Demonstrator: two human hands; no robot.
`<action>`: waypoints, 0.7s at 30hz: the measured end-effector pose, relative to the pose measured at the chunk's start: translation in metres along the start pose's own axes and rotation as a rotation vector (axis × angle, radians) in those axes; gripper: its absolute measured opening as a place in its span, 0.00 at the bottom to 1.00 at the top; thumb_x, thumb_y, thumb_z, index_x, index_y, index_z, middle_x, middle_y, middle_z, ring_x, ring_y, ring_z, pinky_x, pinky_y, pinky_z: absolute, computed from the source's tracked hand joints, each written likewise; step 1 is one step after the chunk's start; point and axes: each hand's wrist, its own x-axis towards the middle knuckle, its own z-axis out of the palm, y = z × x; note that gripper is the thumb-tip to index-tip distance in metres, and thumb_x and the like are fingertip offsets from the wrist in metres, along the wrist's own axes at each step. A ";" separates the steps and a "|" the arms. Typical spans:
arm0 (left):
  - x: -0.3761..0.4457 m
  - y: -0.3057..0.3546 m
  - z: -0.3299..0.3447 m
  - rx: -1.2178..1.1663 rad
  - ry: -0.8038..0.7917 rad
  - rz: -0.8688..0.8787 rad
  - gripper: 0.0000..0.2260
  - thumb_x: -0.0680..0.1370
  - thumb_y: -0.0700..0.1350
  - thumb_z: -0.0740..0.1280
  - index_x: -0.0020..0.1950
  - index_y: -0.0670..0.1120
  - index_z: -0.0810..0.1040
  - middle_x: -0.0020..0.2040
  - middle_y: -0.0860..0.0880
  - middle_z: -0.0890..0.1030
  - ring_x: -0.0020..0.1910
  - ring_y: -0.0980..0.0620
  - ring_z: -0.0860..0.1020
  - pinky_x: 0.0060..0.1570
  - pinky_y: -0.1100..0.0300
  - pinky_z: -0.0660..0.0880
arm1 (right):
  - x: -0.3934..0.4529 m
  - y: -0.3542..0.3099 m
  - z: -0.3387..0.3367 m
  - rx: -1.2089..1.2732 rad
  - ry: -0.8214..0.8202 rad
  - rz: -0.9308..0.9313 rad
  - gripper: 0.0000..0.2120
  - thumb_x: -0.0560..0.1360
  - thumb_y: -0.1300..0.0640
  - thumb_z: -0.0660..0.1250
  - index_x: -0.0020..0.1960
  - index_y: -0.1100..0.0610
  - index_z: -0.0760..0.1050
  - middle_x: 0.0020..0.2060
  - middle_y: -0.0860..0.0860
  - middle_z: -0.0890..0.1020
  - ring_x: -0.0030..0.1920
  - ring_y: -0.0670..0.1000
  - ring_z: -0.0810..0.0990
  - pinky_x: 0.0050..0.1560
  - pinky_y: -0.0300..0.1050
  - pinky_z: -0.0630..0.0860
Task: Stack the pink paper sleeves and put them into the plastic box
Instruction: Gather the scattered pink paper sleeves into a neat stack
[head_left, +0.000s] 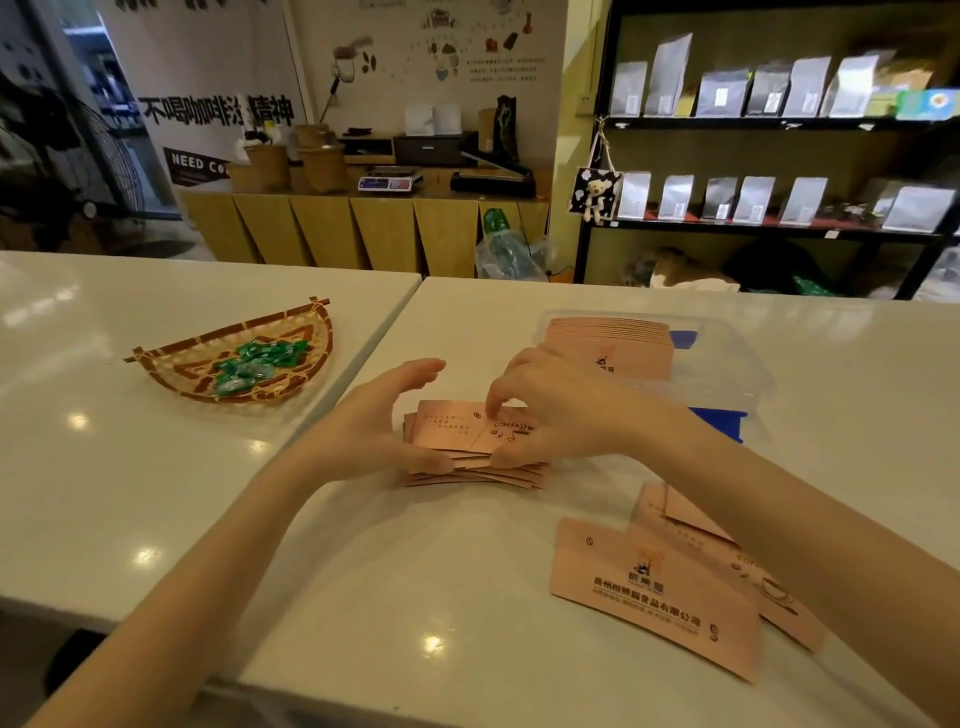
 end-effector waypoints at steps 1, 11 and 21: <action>-0.001 0.004 -0.001 0.057 0.012 0.008 0.39 0.65 0.50 0.74 0.70 0.56 0.57 0.72 0.54 0.62 0.70 0.53 0.60 0.67 0.58 0.61 | -0.003 0.001 -0.003 0.010 0.014 0.002 0.24 0.67 0.37 0.64 0.58 0.48 0.73 0.57 0.50 0.77 0.59 0.51 0.70 0.61 0.49 0.66; -0.017 0.084 0.032 0.236 -0.107 0.388 0.30 0.64 0.60 0.71 0.64 0.59 0.66 0.69 0.58 0.63 0.66 0.61 0.57 0.60 0.65 0.57 | -0.086 0.028 -0.027 0.229 0.136 0.168 0.18 0.67 0.44 0.68 0.54 0.50 0.75 0.54 0.45 0.78 0.53 0.45 0.74 0.53 0.41 0.72; -0.012 0.100 0.071 0.397 -0.381 0.409 0.35 0.62 0.62 0.71 0.66 0.56 0.65 0.65 0.58 0.67 0.64 0.59 0.61 0.60 0.64 0.57 | -0.168 0.056 0.001 0.250 -0.163 0.585 0.27 0.64 0.40 0.70 0.60 0.50 0.73 0.58 0.47 0.77 0.56 0.48 0.74 0.57 0.43 0.73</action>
